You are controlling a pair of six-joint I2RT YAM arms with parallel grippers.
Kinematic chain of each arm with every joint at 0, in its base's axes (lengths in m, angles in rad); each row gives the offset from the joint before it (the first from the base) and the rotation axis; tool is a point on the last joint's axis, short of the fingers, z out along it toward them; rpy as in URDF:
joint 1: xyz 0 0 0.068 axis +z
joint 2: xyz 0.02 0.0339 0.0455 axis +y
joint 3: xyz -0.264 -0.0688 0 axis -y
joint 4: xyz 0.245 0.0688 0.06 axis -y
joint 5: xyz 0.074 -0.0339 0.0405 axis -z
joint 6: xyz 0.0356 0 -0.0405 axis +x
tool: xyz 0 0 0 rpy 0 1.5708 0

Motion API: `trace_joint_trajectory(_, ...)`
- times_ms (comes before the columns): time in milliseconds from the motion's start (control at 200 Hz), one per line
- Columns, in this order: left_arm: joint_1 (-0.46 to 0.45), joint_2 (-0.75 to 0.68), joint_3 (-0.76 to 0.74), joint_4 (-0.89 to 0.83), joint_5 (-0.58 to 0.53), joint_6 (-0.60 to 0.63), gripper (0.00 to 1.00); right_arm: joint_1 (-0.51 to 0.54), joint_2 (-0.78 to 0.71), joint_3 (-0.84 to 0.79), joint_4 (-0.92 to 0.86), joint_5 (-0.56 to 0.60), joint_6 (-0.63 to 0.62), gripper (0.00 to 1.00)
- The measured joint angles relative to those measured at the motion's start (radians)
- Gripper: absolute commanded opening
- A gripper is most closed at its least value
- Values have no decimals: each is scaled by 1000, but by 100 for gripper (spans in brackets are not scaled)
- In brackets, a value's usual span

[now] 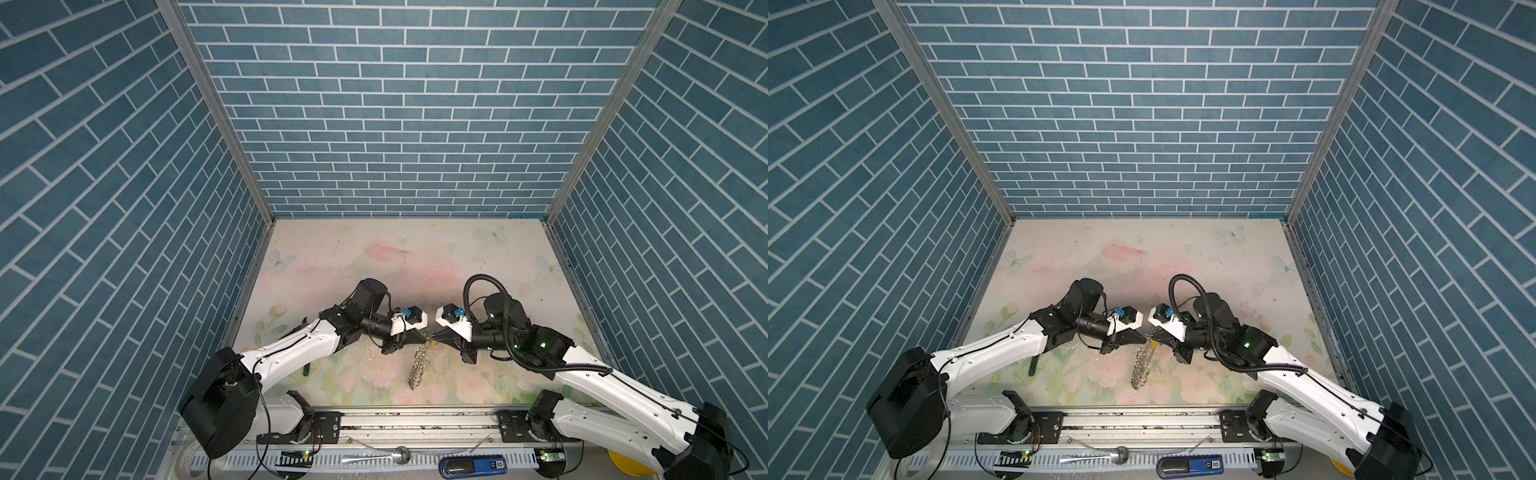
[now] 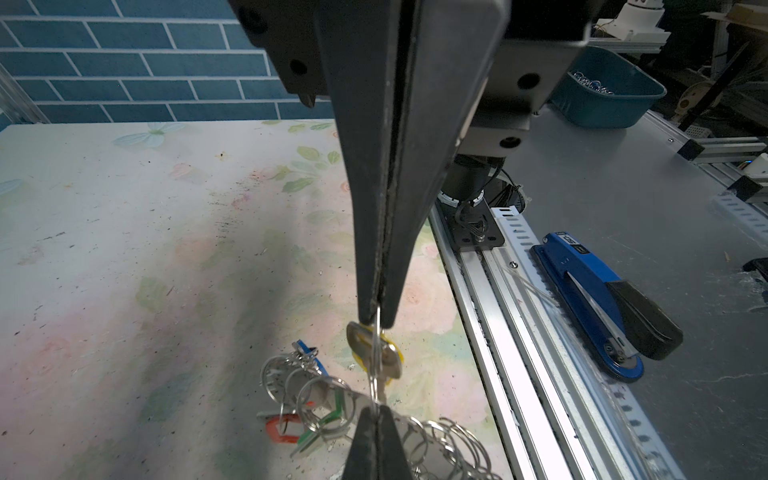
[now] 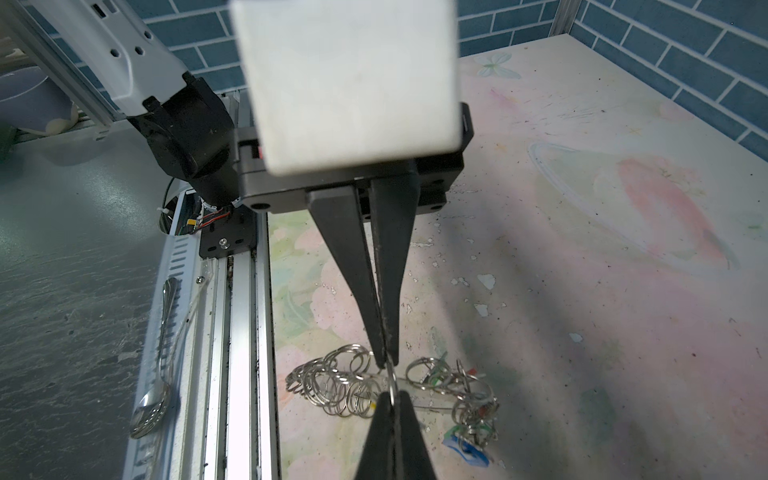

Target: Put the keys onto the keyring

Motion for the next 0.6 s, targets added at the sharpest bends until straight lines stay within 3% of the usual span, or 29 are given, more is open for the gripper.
trace_joint_trajectory(600, 0, 0, -2, -1, 12, 6, 0, 1, 5, 0, 0, 6, 0, 0)
